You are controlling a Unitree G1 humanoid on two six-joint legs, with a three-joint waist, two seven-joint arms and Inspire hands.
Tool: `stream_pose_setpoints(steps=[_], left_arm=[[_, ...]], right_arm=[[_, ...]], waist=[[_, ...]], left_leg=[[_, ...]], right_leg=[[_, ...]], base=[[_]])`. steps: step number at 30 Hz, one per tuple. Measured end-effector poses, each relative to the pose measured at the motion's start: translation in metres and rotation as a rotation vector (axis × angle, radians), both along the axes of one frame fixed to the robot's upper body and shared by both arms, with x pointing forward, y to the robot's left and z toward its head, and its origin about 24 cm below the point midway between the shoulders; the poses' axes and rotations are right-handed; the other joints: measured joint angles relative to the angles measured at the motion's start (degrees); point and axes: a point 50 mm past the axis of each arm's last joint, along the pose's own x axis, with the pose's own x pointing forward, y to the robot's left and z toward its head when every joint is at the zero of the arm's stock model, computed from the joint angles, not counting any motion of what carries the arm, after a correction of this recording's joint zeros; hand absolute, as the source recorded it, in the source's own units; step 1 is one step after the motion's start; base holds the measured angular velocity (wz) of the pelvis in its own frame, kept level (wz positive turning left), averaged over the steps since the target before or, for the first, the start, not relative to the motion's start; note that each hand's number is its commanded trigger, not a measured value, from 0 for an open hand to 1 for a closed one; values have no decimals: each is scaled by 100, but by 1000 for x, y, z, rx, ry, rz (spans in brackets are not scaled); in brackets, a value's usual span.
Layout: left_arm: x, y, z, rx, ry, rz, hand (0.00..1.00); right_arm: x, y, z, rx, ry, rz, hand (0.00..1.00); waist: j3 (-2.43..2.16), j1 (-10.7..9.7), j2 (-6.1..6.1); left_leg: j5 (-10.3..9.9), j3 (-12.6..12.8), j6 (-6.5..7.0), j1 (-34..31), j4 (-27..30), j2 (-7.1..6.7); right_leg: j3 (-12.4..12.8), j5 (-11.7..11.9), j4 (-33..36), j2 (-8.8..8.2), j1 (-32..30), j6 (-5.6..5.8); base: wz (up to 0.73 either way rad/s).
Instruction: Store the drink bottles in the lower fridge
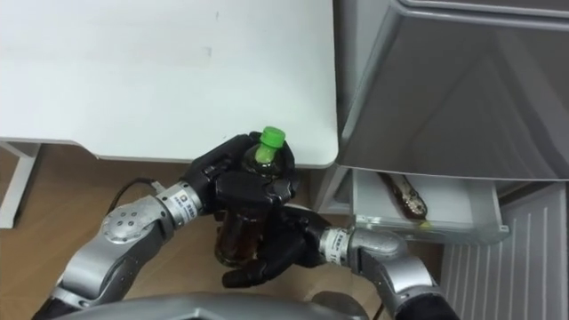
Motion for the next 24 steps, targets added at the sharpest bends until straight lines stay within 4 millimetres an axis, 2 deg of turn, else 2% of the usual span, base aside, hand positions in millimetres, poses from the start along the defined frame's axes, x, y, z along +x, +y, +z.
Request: stream_pose_setpoints(steps=[12, 13, 14, 16, 24], left_arm=[[0, -2, 1, -9, -12, -2, 100], [0, -2, 1, -8, -12, -2, 100], [0, -2, 1, -8, -12, -2, 100], [0, -1, 1, -8, -12, 2, 100], [2, -2, 4, -43, -7, 28, 100]], right_arm=[[-6, 5, -1, 113, 82, -133, 0], [-6, 6, -1, 120, 89, -140, 20], [-7, 6, -1, 126, 97, -152, 52], [-6, 7, -1, 140, 110, -176, 100], [-8, 7, -1, 197, 176, -298, 100]], waist=[[-4, 4, -10], [-4, 32, -11], [-2, 42, -13], [-2, 56, -12], [8, 68, 14]], left_leg=[[1, 27, 0, 101, -73, 5], [1, 31, 0, 105, -73, 6], [1, 33, 0, 108, -73, 6], [1, 38, 0, 148, -73, 6], [0, 35, -1, 186, -120, 11]], right_leg=[[41, 1, -19, 16, 62, 1], [43, 1, -24, 19, 62, 1], [45, 1, -29, 21, 62, 1], [53, 1, -29, 23, 71, 1], [48, 1, -29, 35, 119, 2]], base=[[-2], [0], [0], [0], [0]])
